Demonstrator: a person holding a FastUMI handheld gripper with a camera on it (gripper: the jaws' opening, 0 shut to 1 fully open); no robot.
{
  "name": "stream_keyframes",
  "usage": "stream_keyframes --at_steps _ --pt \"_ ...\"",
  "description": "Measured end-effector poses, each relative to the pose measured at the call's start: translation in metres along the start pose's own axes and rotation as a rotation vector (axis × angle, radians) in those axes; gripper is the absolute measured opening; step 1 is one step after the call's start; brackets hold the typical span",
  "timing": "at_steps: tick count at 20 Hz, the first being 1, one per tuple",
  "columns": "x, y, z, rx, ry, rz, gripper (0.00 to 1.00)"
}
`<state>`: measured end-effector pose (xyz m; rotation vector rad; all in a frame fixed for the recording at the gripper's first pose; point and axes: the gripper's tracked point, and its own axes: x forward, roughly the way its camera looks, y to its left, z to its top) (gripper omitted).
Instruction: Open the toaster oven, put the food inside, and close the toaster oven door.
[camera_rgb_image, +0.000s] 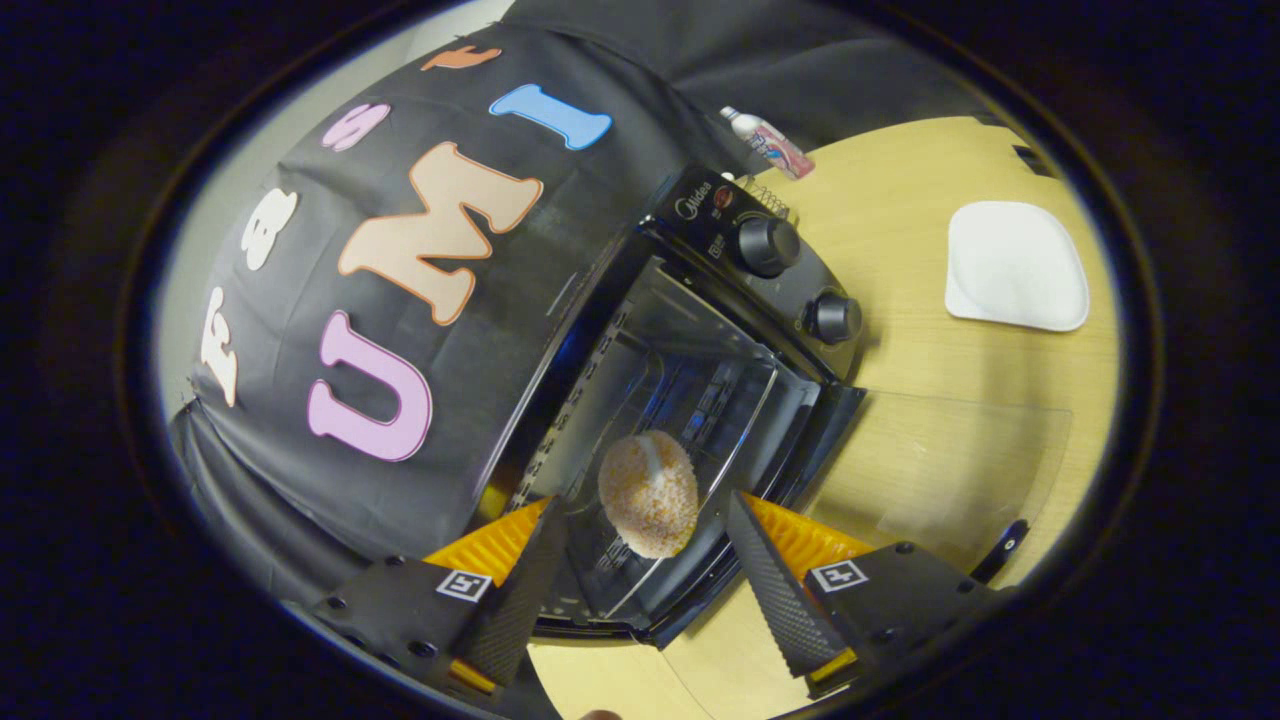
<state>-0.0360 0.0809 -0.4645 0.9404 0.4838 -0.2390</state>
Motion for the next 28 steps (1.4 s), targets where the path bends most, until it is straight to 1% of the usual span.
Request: stream_keyframes --at_steps 9,15,17,21,24,28 --pt "-0.031 0.011 0.015 -0.059 0.027 0.074 0.99" --pt "-0.054 0.019 0.021 -0.155 0.065 0.126 0.99" --pt "-0.064 0.015 0.023 -0.195 0.075 0.129 0.99" --pt "-0.085 -0.004 0.021 -0.304 0.109 0.105 0.99" --pt "-0.099 -0.03 0.011 -0.394 0.155 0.061 1.0" --pt "-0.116 -0.07 -0.004 -0.496 0.218 -0.019 1.0"
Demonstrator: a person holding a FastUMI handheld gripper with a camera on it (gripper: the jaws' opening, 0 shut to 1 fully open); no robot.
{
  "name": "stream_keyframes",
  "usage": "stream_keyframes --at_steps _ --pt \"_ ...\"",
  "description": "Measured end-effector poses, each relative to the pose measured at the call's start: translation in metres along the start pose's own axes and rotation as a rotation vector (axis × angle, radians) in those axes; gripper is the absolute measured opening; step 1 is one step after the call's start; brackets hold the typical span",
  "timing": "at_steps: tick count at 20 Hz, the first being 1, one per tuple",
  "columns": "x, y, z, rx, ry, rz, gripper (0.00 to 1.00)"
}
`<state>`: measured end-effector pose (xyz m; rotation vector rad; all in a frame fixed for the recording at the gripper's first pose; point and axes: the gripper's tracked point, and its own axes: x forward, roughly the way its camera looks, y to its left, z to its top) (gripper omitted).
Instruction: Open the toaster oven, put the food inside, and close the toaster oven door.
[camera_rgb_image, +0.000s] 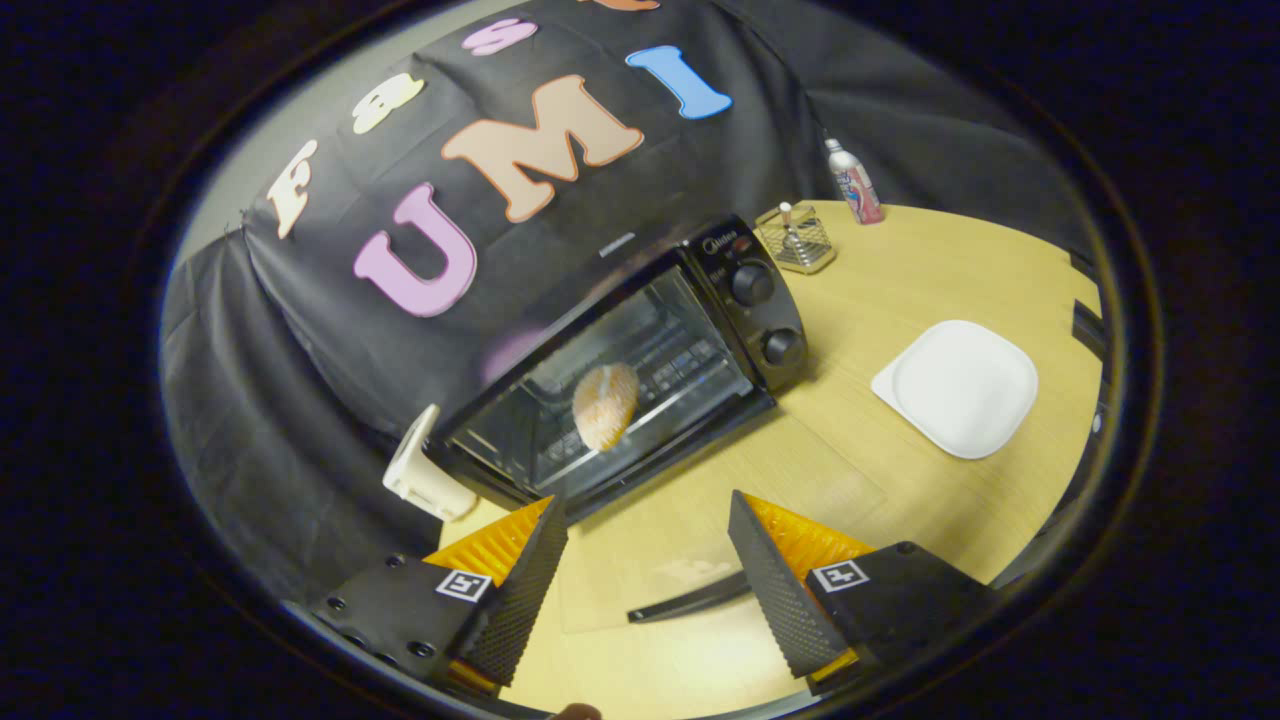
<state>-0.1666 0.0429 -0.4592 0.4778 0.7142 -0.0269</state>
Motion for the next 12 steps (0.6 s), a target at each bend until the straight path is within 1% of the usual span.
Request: stream_keyframes --at_steps 3,7,10,12 --pt "-0.005 -0.025 -0.029 -0.088 0.073 -0.079 1.0" --pt "-0.003 -0.051 -0.067 -0.221 0.194 -0.153 1.0" --pt "0.006 -0.06 -0.087 -0.321 0.26 -0.168 1.0" --pt "0.009 -0.065 -0.093 -0.371 0.275 -0.178 1.0"
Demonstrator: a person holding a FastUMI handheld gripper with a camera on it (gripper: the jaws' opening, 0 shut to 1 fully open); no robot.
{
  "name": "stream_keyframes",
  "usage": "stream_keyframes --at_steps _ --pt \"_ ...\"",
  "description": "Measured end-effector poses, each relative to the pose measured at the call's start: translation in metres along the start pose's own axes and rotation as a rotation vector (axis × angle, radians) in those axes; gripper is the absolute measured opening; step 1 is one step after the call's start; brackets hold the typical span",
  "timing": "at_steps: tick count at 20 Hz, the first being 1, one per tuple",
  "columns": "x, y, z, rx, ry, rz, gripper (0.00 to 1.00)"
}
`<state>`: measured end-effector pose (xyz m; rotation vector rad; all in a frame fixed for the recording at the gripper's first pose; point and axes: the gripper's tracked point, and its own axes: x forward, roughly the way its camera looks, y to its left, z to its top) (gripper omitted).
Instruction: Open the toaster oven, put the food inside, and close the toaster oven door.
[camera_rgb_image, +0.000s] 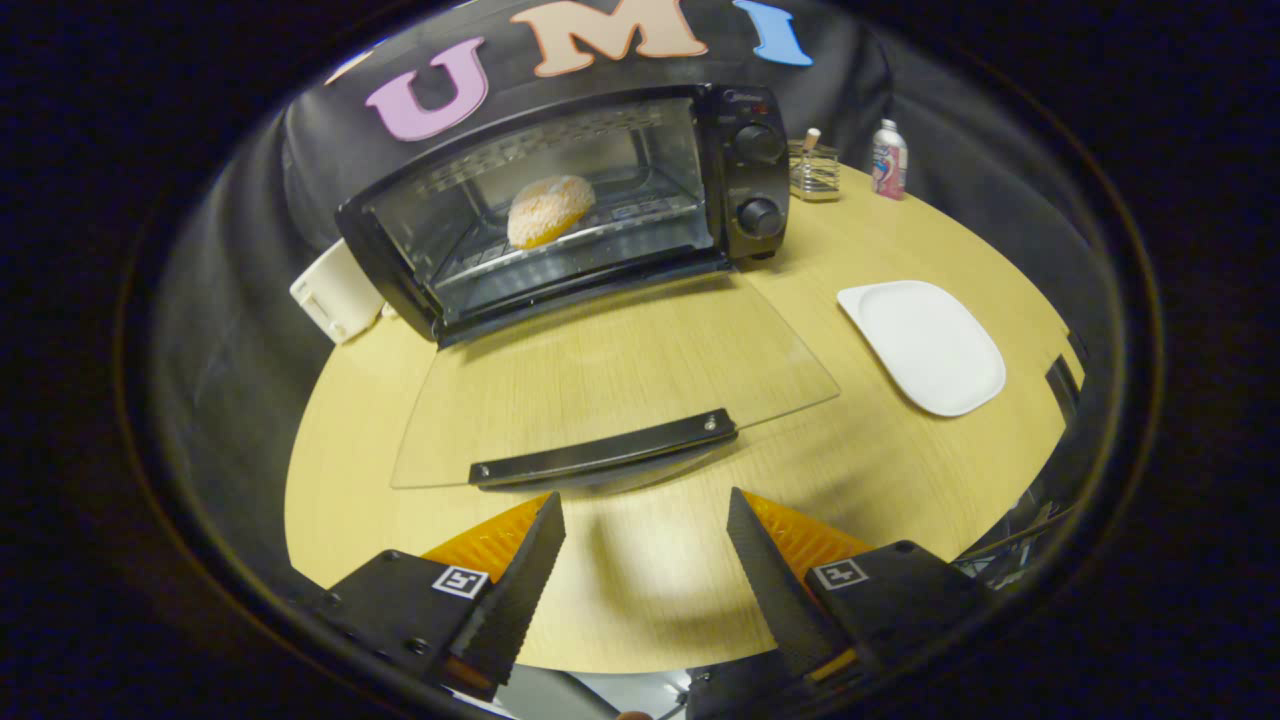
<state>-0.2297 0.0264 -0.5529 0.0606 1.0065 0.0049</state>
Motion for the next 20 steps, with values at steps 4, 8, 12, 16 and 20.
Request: stream_keyframes --at_steps 4,8,12,16,20 --pt "0.007 -0.004 -0.007 -0.08 0.012 -0.039 1.0" --pt "0.014 0.001 0.001 -0.124 0.013 -0.051 0.99" --pt "0.013 0.0 0.003 -0.135 0.01 -0.056 0.99" --pt "0.003 0.002 0.014 -0.165 -0.018 -0.067 0.99" --pt "-0.006 0.006 0.027 -0.199 -0.052 -0.061 0.99"
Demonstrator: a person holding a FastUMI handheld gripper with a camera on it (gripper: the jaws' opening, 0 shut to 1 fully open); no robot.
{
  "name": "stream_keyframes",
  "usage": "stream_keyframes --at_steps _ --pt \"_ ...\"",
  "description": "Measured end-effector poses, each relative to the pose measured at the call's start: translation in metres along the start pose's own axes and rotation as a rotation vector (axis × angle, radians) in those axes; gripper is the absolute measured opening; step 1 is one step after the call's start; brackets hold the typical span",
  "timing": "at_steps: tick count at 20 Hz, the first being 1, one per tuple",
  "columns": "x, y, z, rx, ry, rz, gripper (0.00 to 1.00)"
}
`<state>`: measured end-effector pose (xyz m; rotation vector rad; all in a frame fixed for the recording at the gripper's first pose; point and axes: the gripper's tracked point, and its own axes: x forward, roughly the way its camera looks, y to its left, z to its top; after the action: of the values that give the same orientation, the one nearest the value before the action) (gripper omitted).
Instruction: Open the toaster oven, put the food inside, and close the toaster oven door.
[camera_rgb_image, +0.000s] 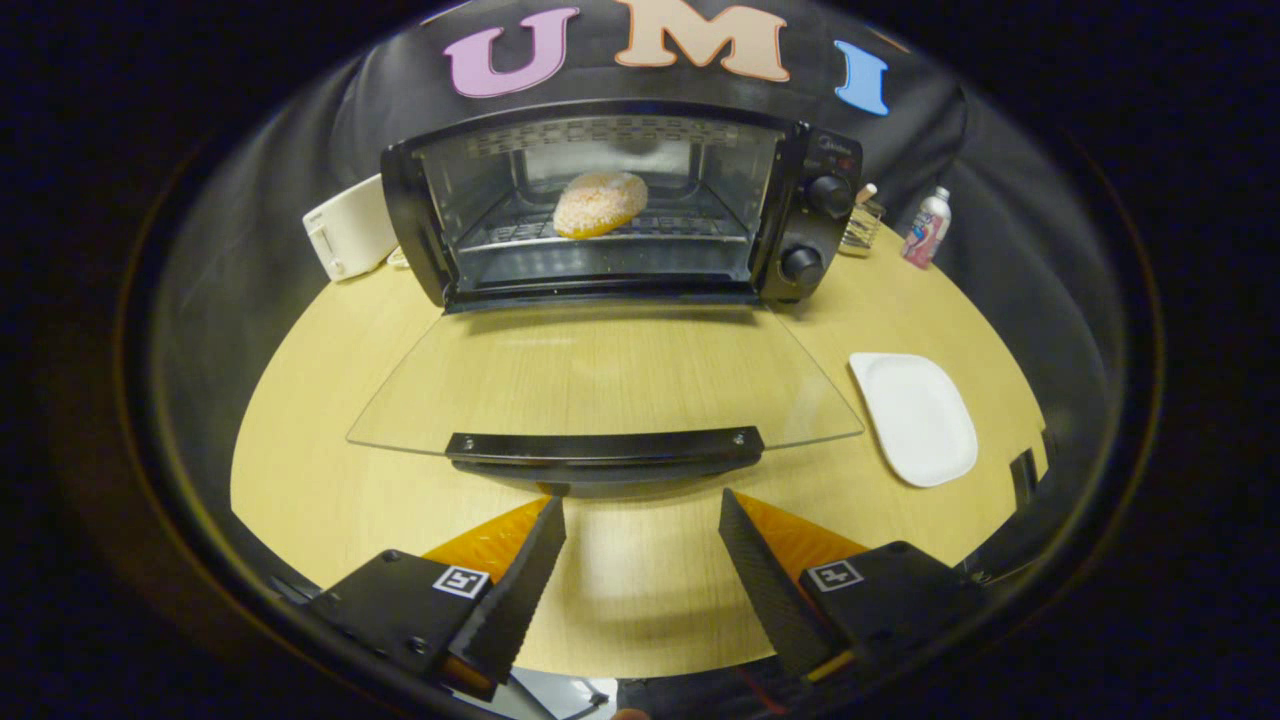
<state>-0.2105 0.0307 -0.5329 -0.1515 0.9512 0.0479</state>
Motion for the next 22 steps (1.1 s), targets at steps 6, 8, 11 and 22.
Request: stream_keyframes --at_steps 6,8,11,22 --pt "-0.017 0.01 0.045 0.047 -0.119 0.037 0.99" --pt "-0.014 0.018 0.08 0.11 -0.181 0.054 0.99" --pt "-0.004 0.028 0.126 0.125 -0.227 0.074 0.99" --pt "0.013 0.031 0.182 0.173 -0.282 0.094 0.99"
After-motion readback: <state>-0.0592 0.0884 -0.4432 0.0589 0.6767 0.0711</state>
